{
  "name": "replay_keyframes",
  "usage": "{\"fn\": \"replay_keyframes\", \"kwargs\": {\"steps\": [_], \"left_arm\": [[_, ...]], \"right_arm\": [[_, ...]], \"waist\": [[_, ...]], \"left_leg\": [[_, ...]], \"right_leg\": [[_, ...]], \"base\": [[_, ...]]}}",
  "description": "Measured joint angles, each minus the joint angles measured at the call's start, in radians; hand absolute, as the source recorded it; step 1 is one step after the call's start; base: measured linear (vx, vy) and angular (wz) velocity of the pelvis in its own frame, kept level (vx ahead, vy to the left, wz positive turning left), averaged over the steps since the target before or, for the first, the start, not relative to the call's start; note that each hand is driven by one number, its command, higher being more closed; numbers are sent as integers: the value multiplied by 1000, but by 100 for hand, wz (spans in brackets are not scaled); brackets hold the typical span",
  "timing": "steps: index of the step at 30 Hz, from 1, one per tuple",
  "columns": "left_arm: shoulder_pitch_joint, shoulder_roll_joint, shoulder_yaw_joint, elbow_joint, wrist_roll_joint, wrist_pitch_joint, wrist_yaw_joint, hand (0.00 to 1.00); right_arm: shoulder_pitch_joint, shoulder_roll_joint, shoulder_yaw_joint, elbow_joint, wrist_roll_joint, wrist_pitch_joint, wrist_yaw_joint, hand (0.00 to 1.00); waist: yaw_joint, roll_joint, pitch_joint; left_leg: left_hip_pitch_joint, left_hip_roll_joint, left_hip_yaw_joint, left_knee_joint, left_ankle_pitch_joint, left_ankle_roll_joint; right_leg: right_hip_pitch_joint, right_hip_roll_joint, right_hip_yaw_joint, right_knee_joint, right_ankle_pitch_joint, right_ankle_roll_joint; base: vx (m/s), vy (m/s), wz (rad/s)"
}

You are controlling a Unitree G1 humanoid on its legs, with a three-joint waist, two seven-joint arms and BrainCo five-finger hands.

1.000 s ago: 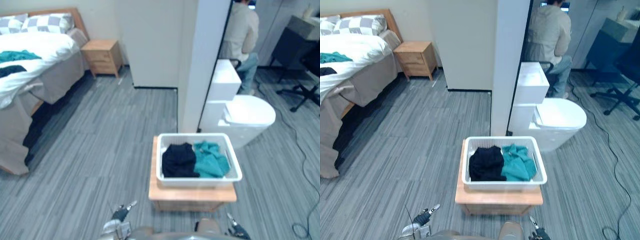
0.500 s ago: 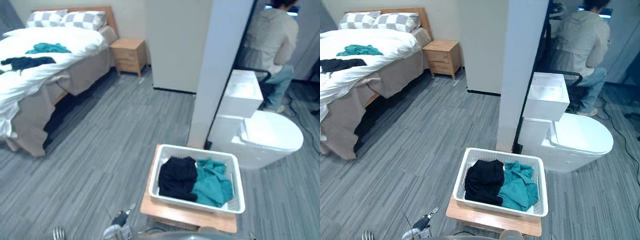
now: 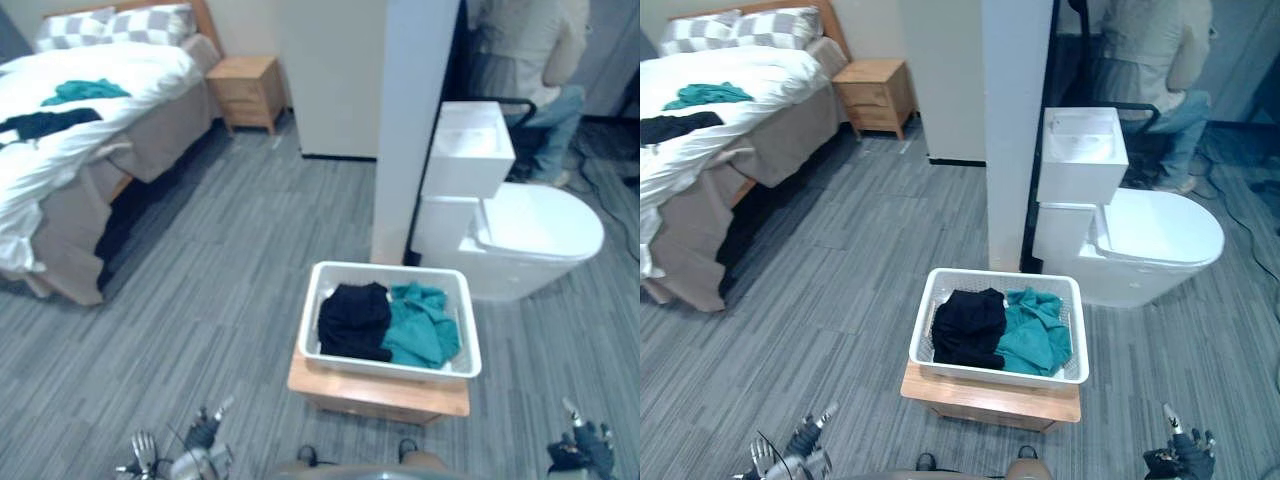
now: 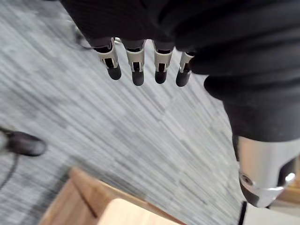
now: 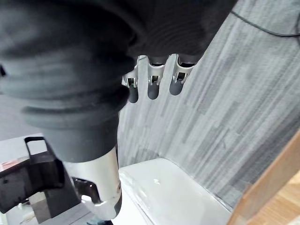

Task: Pick up the laundry basket with both hands and put the clothes into the washing machine.

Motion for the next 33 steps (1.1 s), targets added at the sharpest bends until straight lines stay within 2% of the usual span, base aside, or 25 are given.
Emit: {"fn": "replay_keyframes", "kwargs": {"steps": [1,2,4,6,7,9,11,13,18,23,24,31,33], "left_arm": [[-7,11,-1,-15,-4,-5,2,0],[-44,36,-7,-44,-18,-8,13,0],[-113,62,-14,-45,-20,-12,17,0],[-210,92,-32,-45,-20,-18,32,0],[-276,112,-58,-44,-20,-19,36,0],[-354,137,-82,-38,-20,-22,39,0],[-465,162,-97,7,-20,-23,53,0],[-535,170,-101,59,-26,-18,58,0],[-655,241,-162,159,-48,4,58,0],[-775,291,-214,228,-52,22,57,0],[-809,304,-221,237,-52,26,57,0],[-952,319,-327,269,-50,43,55,0],[-981,319,-341,274,-49,43,56,0]], "right_arm": [[-3,-2,9,-11,-8,0,0,0],[-4,-17,40,-26,-35,5,0,0],[-17,-30,58,-42,-55,10,0,0],[-67,-63,79,-51,-78,22,1,0],[-105,-108,111,-51,-91,30,2,0],[-160,-173,166,-67,-114,31,6,0],[-244,-260,246,-110,-125,29,16,0],[-294,-317,307,-112,-127,30,28,0],[-428,-396,440,-76,-136,51,48,0],[-543,-451,565,-14,-144,68,51,0],[-586,-456,601,13,-144,71,51,0],[-731,-448,739,147,-144,74,71,0],[-758,-432,740,169,-145,76,71,0]], "waist": [[0,0,0],[-4,-1,2],[-4,2,10],[-8,-8,54],[-11,-13,88],[-16,-31,106],[-25,-43,162],[-25,-43,201],[-23,-49,285],[-20,-53,348],[-16,-61,354],[-1,-68,387],[-3,-67,394]], "left_leg": [[-11,0,4,2,8,-1],[-36,0,16,5,55,-1],[-60,-2,20,13,71,9],[-85,-2,24,32,71,9],[-94,-1,22,46,71,9],[-121,-6,23,51,71,9],[-160,-11,24,75,71,9],[-177,-11,21,87,71,9],[-231,-6,19,109,71,10],[-257,-7,16,118,81,22],[-277,-8,17,118,87,23],[-339,-12,3,135,103,22],[-347,-11,-3,135,108,21]], "right_leg": [[-7,3,4,-12,12,1],[-24,3,14,-35,51,-6],[-44,-1,21,-49,88,-20],[-66,-2,19,-51,152,-21],[-68,-1,18,-55,193,-16],[-90,-8,19,-65,204,-16],[-118,-13,20,-67,221,-14],[-129,-15,18,-69,229,-13],[-174,-16,18,-70,250,-14],[-191,-16,13,-72,270,-18],[-210,-16,12,-77,277,-20],[-245,-17,-12,-102,294,-29],[-245,-15,-19,-117,325,-28]], "base": [[109,55,-63],[115,52,-35],[126,40,-23],[67,45,-7],[5,57,3],[-2,46,-1],[-34,27,-4],[-59,14,1],[-58,4,-1],[-93,1,1],[-108,-4,-1],[-75,-15,4],[-28,-9,5]]}}
